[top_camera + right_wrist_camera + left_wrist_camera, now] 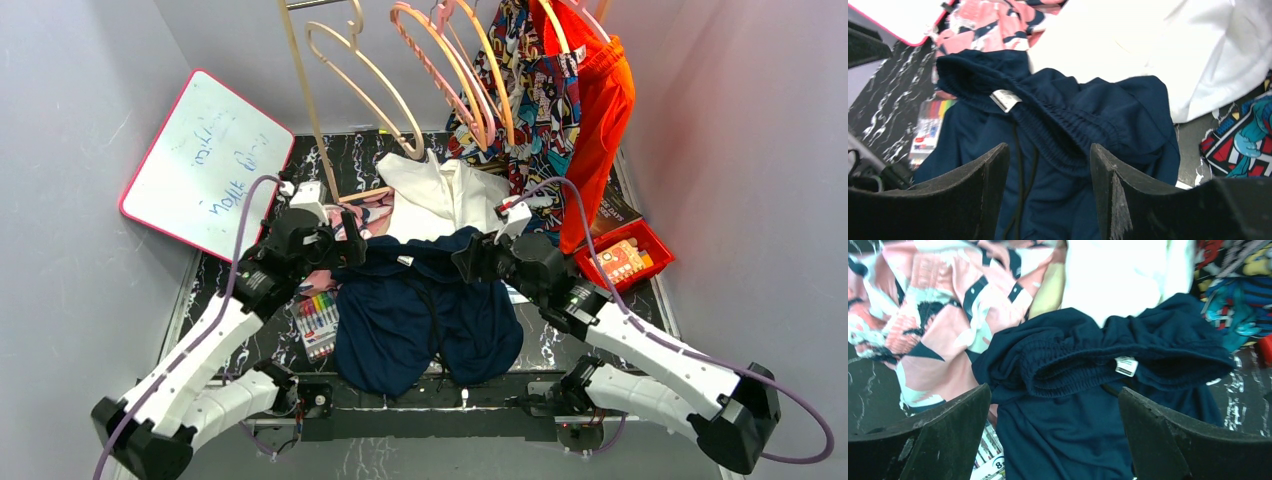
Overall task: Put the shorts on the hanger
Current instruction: Adjust the shorts at the center of the board.
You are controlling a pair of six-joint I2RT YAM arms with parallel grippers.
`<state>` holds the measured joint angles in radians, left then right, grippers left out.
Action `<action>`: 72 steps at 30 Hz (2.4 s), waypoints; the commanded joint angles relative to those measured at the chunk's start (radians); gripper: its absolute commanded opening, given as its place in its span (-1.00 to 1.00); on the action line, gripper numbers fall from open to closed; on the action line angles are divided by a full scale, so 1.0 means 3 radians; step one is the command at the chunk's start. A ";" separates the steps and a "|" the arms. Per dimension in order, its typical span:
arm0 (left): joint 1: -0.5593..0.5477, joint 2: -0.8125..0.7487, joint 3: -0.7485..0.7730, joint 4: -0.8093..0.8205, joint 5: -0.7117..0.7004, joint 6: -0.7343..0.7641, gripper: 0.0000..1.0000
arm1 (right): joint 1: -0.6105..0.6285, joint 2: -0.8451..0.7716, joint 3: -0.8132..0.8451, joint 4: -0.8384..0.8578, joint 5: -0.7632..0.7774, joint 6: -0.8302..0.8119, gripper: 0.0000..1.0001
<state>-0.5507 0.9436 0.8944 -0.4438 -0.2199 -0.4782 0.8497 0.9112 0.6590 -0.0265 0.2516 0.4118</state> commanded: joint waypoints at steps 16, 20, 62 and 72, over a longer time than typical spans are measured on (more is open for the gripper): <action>0.0024 0.0451 -0.0128 0.0033 0.0079 0.0081 0.97 | -0.0020 0.0601 0.0186 -0.0063 0.0560 0.0162 0.29; 0.0026 0.0602 -0.0115 0.0116 -0.0076 0.0014 0.92 | -0.0025 0.0768 0.0225 -0.0014 0.0598 0.0172 0.24; 0.0056 -0.0085 -0.0656 0.0658 -0.0155 -0.0159 -1.00 | -0.0133 0.0057 -0.0151 0.0276 0.0743 0.0046 -1.00; 0.0058 0.0102 -0.0822 0.0379 -0.0076 -0.0506 -0.48 | -0.0133 -0.0038 -0.0567 0.0117 0.0539 0.0404 -0.79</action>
<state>-0.5468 1.0065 0.6701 -0.2703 -0.2237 -0.5911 0.8238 0.9562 0.5125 0.0212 0.4038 0.4950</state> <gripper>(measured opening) 0.140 0.030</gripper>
